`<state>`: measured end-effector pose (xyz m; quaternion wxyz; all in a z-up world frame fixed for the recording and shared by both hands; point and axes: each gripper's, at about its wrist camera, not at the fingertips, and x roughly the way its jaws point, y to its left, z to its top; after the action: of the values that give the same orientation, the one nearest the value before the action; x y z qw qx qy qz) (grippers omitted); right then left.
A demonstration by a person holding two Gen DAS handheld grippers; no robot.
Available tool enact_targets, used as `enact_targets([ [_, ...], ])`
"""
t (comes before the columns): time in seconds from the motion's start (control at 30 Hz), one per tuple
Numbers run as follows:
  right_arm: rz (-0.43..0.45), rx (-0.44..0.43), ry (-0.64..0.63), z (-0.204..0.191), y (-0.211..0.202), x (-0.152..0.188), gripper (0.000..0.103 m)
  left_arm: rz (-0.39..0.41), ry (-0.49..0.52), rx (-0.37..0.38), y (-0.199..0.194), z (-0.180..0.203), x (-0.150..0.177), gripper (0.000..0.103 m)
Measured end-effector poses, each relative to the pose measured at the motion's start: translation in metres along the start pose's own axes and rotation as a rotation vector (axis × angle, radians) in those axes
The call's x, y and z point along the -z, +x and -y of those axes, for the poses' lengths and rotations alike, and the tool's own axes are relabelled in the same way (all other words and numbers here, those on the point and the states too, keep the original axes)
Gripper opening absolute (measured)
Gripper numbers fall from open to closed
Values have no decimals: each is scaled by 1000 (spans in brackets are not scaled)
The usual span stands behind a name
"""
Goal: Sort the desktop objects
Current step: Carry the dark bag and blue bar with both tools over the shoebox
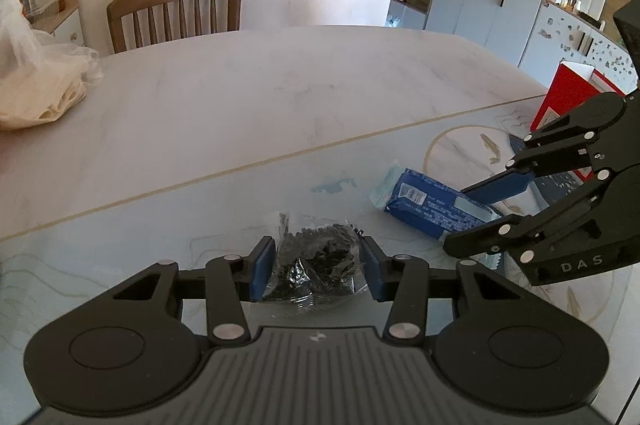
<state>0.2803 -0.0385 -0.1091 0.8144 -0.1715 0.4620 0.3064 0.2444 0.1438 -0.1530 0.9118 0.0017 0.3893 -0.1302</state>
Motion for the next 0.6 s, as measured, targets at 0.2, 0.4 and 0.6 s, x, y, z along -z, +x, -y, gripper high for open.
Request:
enact_targets([
  [0.2,5,9,33,-2,-13,7,36,-2,-8,0,-10,6,5,45],
  [0.4,22,2,80,-3,-30,14,36,-2,-12,1,-23,14,5,45],
  [0.6,41,4,109,-8,-49,20,36,5,-5,2,-39,24,3,45],
])
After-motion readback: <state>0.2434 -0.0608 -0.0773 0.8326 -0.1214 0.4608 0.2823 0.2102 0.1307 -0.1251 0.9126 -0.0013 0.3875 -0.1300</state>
